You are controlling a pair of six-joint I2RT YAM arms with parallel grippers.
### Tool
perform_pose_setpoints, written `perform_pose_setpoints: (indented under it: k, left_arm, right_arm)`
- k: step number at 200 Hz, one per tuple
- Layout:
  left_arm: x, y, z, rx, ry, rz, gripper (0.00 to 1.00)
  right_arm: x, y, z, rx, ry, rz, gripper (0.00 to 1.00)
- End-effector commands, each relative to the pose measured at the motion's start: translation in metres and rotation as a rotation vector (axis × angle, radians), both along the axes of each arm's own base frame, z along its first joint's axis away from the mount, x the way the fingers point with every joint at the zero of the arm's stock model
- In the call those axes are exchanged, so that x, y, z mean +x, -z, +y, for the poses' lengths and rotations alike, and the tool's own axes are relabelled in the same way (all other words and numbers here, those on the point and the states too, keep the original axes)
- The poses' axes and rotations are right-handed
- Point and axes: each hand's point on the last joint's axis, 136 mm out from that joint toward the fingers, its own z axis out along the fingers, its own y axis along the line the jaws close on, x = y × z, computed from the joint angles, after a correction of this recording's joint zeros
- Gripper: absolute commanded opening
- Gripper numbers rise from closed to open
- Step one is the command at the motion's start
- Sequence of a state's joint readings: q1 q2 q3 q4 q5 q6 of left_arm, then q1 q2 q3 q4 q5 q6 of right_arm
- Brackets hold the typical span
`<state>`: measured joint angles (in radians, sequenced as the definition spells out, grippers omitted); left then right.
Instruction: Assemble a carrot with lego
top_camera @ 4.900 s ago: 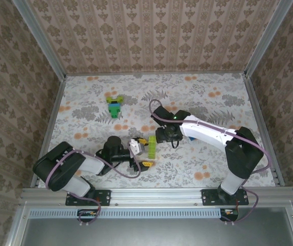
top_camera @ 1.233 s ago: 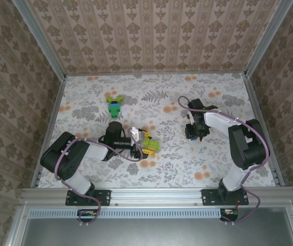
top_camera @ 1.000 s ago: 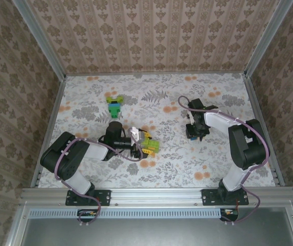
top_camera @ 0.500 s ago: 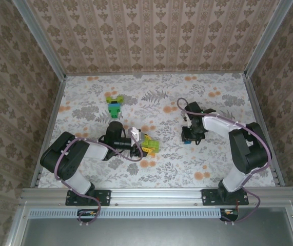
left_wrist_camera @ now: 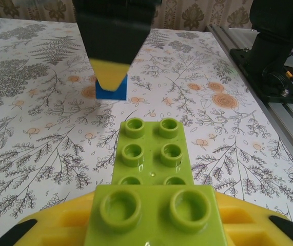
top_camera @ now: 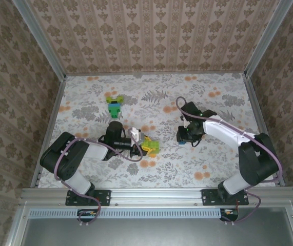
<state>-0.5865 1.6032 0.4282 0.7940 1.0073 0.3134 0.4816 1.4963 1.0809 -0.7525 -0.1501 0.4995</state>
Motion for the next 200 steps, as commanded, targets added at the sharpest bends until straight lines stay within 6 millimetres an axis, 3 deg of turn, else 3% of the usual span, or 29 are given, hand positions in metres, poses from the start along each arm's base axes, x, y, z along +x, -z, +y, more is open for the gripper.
perform_pose_setpoints:
  k: [1, 32, 87, 200]
  left_arm:
    - [0.0, -0.012, 0.0, -0.031, 0.024, -0.05, 0.35]
    - [0.001, -0.005, -0.002, -0.003, 0.003, -0.063, 0.34]
    - [0.005, 0.013, -0.009, 0.075, -0.035, -0.091, 0.33]
    - [0.007, 0.017, -0.01, 0.095, -0.041, -0.085, 0.32]
  right_arm:
    - [-0.009, -0.032, 0.018, 0.035, 0.013, 0.005, 0.26]
    - [-0.011, -0.046, 0.046, 0.074, -0.001, -0.001, 0.26]
    - [-0.017, -0.045, 0.069, 0.066, -0.019, 0.027, 0.26]
    - [-0.038, -0.041, 0.071, -0.003, -0.037, 0.048, 0.26]
